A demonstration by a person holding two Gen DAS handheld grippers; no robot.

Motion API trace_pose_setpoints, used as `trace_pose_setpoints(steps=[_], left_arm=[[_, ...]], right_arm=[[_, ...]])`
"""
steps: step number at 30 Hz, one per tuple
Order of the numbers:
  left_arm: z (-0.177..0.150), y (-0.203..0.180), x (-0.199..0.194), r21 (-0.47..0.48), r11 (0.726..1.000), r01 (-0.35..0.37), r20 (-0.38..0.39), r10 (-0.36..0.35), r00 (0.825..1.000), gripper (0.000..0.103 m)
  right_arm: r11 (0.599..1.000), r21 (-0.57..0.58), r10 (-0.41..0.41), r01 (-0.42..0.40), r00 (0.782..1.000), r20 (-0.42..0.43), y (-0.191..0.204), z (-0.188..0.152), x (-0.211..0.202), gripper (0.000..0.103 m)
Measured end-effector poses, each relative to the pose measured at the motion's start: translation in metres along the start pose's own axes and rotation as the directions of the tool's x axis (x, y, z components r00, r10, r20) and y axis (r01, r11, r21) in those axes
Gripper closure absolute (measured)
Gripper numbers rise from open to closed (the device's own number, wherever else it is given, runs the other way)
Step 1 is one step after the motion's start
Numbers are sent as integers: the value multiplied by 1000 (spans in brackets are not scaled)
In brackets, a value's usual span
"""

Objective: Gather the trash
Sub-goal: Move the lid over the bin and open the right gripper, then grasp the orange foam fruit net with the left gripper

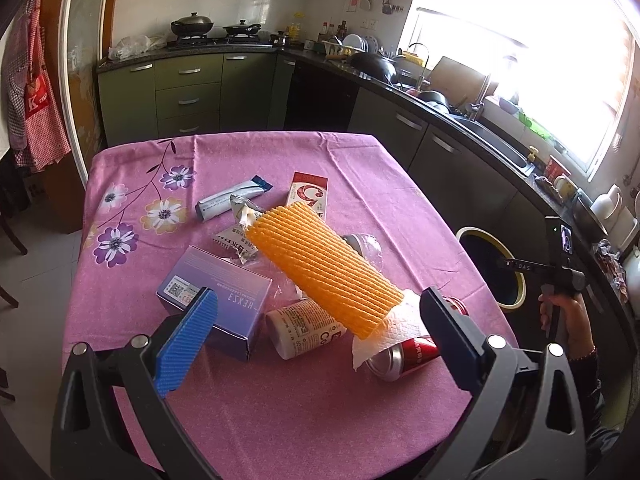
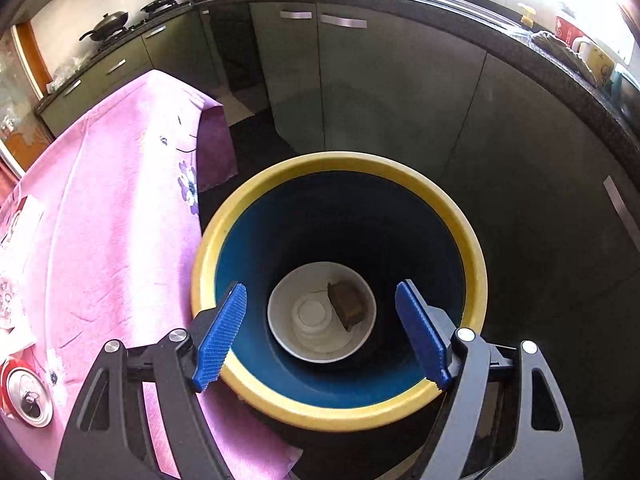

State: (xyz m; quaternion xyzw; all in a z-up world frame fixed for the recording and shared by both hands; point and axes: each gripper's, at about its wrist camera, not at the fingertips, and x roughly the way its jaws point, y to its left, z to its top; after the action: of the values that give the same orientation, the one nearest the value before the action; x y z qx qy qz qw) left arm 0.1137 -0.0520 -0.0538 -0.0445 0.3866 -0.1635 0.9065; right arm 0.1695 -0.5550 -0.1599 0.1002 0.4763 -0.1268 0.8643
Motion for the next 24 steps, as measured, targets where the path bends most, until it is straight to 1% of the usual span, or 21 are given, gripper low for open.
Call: trace_pose_setpoints(steps=[5, 10, 16, 24], left_arm=[[2, -5, 14, -12, 1000, 20, -40, -20, 999, 7], [5, -16, 36, -9, 999, 48, -87, -49, 995, 7], [10, -30, 63, 18, 999, 37, -120, -35, 992, 7], [14, -38, 94, 12, 1000, -2, -188, 5, 982, 7]], right_arm=[[1000, -13, 25, -25, 999, 24, 9, -5, -12, 27], [998, -25, 56, -56, 998, 29, 19, -10, -19, 27], [996, -32, 80, -79, 996, 28, 25, -18, -24, 27], [995, -24, 97, -96, 995, 37, 20, -22, -30, 27]])
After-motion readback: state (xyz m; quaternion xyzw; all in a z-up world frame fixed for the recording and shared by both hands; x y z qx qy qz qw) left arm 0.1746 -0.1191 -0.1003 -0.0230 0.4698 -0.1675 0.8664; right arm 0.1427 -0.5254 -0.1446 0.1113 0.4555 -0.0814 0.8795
